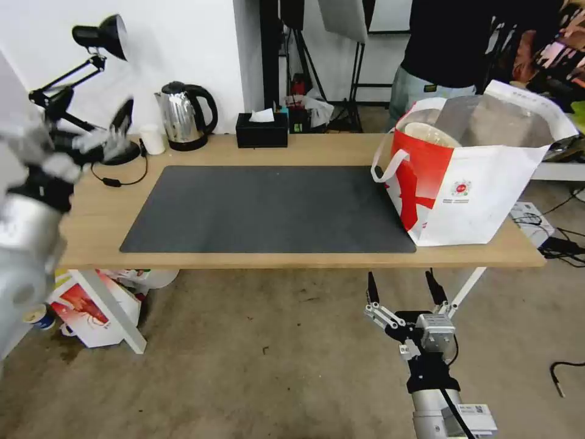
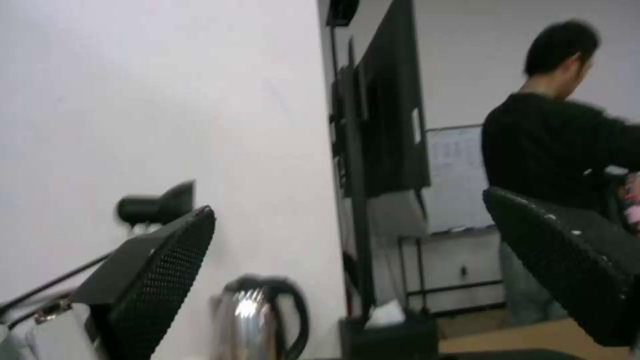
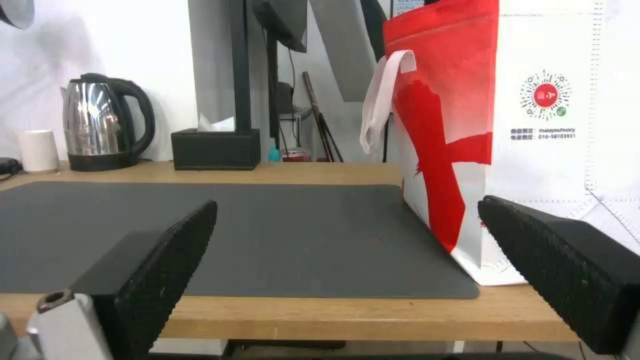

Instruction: Pick up the trash from the table and place it into the takeout bag.

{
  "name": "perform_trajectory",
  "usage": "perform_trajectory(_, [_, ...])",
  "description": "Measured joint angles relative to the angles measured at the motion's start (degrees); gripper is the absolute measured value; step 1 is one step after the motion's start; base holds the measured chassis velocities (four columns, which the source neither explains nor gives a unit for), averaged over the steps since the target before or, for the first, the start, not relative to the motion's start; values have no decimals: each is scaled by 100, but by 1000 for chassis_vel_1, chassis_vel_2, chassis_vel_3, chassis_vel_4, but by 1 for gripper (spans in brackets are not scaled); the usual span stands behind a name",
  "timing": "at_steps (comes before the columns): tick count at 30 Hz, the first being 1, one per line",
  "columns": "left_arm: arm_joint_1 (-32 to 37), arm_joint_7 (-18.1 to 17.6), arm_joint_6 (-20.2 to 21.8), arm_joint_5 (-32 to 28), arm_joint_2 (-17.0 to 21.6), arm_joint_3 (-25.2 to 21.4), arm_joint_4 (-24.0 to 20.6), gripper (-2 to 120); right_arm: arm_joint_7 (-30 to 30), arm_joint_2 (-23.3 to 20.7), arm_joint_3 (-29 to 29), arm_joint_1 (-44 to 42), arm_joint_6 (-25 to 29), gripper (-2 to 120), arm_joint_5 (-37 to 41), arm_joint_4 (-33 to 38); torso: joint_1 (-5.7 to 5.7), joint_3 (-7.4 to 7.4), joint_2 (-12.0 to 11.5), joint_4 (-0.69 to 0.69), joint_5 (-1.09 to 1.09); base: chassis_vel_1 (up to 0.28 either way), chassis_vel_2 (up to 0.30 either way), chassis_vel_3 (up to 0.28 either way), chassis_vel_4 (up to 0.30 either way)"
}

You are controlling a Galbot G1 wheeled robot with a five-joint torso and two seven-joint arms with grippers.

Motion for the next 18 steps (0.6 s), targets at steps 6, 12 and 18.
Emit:
perform_trajectory(6, [452,90,-54,559,-801,-7,-268,100,1,0,1,0,0,100,0,0,0,1,0,-6,4,0,0,0,0])
perform_trajectory(12, [931,73,-78,939,-1522,212,-359,100,0,0,0,0,0,100,0,0,0,0,0,-5,7,0,0,0,0])
perform_trajectory(18, [1188,37,-80,1139,-1859,443,-317,100,1,0,0,1,0,100,0,0,1,0,0,-4,5,0,0,0,0])
